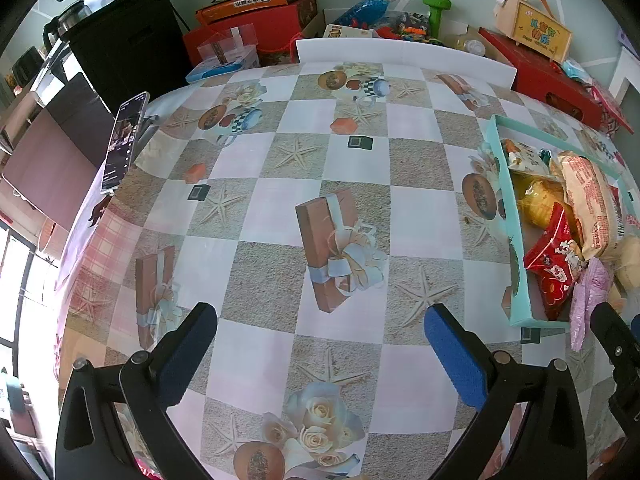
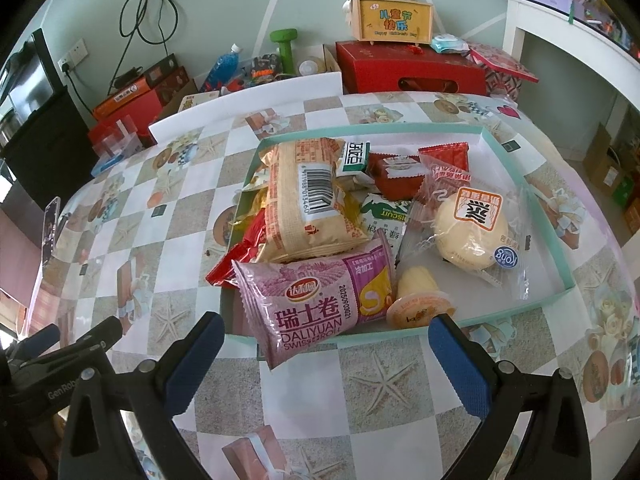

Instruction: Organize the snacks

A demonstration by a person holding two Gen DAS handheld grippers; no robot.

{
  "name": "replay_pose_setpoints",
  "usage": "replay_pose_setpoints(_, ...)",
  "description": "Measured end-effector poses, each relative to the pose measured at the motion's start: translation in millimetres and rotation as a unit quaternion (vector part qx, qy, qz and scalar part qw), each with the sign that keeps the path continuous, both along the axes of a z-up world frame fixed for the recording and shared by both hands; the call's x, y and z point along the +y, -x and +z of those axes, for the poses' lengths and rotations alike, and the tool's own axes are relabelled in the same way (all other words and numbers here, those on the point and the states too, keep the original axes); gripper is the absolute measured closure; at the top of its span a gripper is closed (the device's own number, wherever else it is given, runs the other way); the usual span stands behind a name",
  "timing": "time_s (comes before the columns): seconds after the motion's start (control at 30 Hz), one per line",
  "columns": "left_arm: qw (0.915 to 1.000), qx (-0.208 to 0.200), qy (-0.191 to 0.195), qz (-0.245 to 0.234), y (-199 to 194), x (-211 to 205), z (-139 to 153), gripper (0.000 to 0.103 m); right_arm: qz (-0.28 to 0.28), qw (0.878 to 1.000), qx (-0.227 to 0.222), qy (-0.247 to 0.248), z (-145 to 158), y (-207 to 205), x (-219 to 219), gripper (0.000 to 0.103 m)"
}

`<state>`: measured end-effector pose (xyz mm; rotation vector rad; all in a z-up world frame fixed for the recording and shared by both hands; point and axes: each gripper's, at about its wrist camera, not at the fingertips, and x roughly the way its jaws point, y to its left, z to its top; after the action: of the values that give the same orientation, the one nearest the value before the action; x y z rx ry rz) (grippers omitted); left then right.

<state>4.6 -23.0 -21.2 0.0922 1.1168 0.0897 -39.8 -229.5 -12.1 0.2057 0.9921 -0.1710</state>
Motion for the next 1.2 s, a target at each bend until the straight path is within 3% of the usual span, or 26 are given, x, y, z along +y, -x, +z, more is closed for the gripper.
replay_pose_setpoints(1.2,1.0000,0.002,-0.003,0.005,-0.3,0.3,-0.1,0.000,-0.001,1.000,0.006,0.000,-4.0,-0.2,0.8,0.000)
